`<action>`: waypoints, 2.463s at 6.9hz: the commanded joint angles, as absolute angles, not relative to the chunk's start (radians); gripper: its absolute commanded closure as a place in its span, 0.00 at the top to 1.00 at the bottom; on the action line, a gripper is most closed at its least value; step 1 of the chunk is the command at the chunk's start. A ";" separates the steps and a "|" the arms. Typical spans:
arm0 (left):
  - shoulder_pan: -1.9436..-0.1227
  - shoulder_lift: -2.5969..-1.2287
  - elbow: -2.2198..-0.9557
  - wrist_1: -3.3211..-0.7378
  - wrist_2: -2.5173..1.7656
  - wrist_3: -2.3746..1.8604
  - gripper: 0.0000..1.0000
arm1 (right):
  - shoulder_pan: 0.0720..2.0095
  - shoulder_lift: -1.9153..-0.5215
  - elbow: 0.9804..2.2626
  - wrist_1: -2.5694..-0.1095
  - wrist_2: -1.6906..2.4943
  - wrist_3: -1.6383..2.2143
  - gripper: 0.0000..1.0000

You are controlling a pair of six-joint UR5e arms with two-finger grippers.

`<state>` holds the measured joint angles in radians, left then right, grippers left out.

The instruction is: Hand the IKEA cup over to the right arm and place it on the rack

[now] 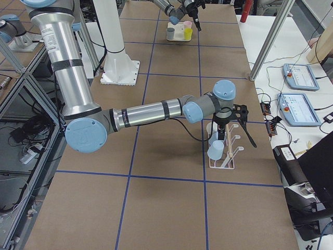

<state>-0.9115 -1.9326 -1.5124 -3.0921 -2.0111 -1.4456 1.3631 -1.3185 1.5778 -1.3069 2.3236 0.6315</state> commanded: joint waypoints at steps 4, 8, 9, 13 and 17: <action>-1.158 -1.806 -1.532 -2.620 -2.043 -0.696 0.87 | 1.227 -1.368 1.758 -1.305 2.315 0.880 0.99; -1.147 -1.816 -1.552 -2.129 -2.080 -0.397 0.87 | 1.201 -1.368 1.763 -1.305 2.313 0.882 0.99; -1.144 -1.751 -1.549 -2.137 -2.082 -0.320 0.87 | 1.201 -1.368 1.764 -1.305 2.313 0.882 0.99; -1.152 -1.636 -1.613 -2.112 -2.269 -0.321 0.88 | 1.201 -1.391 1.805 -1.305 2.310 0.882 0.99; -1.141 -1.591 -1.603 -2.114 -2.169 -0.330 0.87 | 1.201 -1.405 1.807 -1.305 2.313 0.882 0.99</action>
